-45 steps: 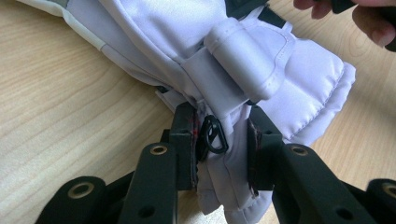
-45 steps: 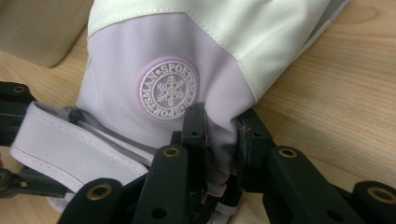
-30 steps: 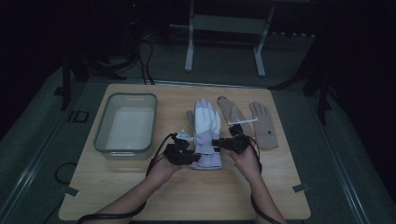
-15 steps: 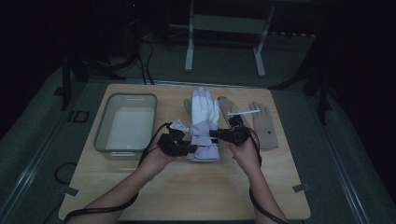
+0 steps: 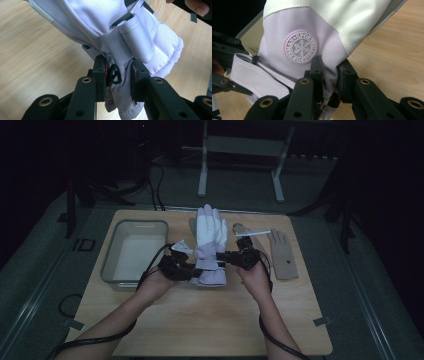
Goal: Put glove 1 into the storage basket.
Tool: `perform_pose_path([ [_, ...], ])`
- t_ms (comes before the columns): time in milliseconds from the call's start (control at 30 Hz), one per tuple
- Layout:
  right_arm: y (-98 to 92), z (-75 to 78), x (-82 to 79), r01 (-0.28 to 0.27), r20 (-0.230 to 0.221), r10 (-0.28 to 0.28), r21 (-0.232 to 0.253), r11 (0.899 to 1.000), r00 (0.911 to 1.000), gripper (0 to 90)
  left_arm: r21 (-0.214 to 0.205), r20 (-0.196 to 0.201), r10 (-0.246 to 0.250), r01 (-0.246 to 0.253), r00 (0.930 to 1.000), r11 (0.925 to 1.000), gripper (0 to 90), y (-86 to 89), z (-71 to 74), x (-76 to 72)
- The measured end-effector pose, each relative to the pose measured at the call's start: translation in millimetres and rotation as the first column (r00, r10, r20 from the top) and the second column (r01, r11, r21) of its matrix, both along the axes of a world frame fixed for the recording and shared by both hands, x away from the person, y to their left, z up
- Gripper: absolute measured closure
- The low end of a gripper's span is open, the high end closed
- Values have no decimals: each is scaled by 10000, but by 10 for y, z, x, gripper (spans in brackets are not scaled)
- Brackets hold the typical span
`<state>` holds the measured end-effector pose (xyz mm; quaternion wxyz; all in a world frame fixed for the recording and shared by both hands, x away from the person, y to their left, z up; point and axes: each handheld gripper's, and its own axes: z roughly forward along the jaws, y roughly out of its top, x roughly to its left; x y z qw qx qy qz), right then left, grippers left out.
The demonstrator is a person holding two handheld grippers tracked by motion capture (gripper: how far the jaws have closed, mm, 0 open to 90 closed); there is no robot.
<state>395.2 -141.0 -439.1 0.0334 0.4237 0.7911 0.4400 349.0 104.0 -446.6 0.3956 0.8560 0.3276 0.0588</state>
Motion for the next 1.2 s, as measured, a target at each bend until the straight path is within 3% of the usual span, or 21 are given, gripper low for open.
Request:
perform_pose_path([
  [467, 479, 185, 120, -593, 155, 592, 15, 9982, 9981, 770, 35, 102, 505, -505, 9987, 9987, 715, 471, 185, 0],
  [1200, 1393, 249, 246, -1447, 116, 1447, 76, 9894, 9894, 770, 393, -74, 1008, -1005, 9949, 9942, 714, 1352, 315, -30],
])
